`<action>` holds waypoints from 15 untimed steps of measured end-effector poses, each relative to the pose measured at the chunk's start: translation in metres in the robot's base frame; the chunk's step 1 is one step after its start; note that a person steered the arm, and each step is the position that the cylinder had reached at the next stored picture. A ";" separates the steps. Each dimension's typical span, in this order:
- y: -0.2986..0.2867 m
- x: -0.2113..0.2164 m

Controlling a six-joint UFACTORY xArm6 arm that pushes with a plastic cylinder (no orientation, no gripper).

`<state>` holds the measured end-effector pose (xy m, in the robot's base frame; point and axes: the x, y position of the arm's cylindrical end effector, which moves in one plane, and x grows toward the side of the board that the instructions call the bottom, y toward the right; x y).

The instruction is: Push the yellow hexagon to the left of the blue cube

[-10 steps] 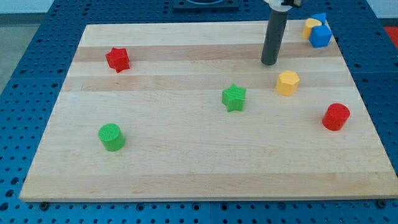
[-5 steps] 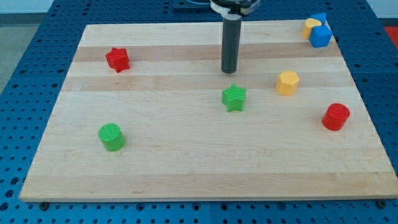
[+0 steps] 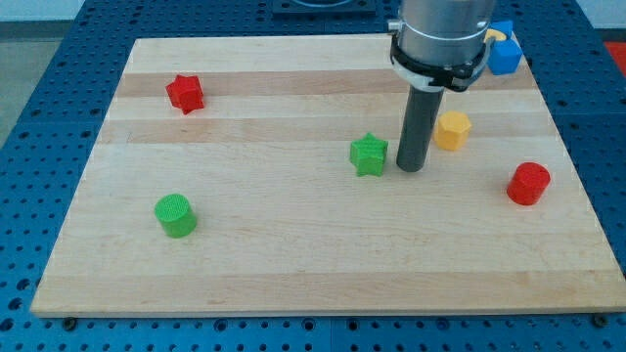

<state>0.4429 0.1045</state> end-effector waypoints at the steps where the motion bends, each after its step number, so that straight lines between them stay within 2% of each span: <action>1: 0.015 -0.027; 2: 0.035 -0.062; 3: 0.067 -0.070; 5: 0.076 -0.040; 7: 0.039 -0.016; 8: 0.039 0.003; 10: 0.063 0.063; 11: 0.087 0.064; 12: 0.105 0.058; 15: 0.103 -0.040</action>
<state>0.4028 0.2072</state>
